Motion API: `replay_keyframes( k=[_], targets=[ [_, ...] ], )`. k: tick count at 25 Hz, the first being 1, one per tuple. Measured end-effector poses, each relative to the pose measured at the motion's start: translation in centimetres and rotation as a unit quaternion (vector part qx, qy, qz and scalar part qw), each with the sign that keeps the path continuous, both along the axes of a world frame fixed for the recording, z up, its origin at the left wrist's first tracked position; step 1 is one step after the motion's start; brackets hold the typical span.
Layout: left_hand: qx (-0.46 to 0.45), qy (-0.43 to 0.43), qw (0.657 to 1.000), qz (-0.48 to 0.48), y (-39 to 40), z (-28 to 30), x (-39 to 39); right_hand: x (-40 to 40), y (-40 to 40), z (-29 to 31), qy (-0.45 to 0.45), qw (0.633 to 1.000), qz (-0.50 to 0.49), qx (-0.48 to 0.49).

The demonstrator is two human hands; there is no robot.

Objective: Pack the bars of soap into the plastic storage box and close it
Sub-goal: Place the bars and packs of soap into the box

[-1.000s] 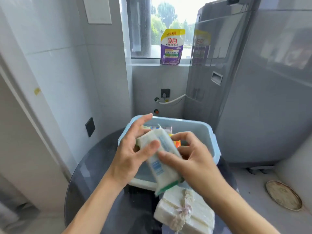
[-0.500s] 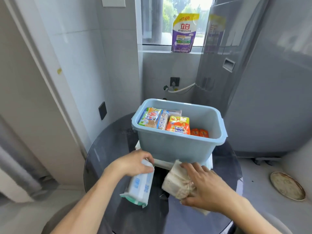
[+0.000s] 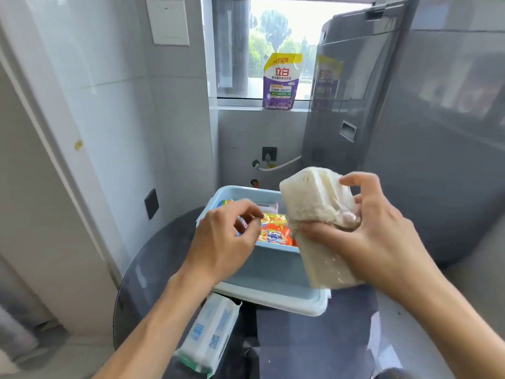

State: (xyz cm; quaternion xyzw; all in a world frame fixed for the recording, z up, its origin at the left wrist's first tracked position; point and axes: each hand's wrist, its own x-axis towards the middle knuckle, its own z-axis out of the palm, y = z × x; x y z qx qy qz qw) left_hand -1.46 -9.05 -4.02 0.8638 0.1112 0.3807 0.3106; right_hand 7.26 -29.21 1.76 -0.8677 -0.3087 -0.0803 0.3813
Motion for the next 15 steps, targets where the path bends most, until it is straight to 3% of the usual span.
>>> replay_keyframes(
  k=[1, 3, 5, 8, 12, 15],
  targets=[
    [0.043, 0.079, 0.994, -0.054, -0.4, 0.7, 1.8, 1.6, 1.4, 0.9, -0.008, 0.999, -0.038, -0.024],
    [0.155, 0.256, 0.946, -0.127, -1.1, 0.9, 5.1, 4.7, 4.4, 0.9, -0.004, 0.990, -0.096, -0.107],
    [0.182, 0.352, 0.909, -0.130, -0.9, -0.1, 6.8, 6.7, 6.9, -0.7, 0.001, 0.972, -0.112, -0.208],
    [0.167, 0.337, 0.923, -0.081, -0.3, -1.9, 7.2, 8.4, 9.1, -2.7, 0.024, 0.938, -0.125, -0.321],
    [0.193, 0.248, 0.949, -0.009, -0.8, -2.9, 6.4, 8.3, 10.4, -3.8, 0.015, 0.918, -0.132, -0.373],
    [0.200, 0.211, 0.957, -0.012, -0.2, -3.3, 5.8, 7.2, 10.5, -5.5, -0.004, 0.896, -0.113, -0.430]
  ],
)
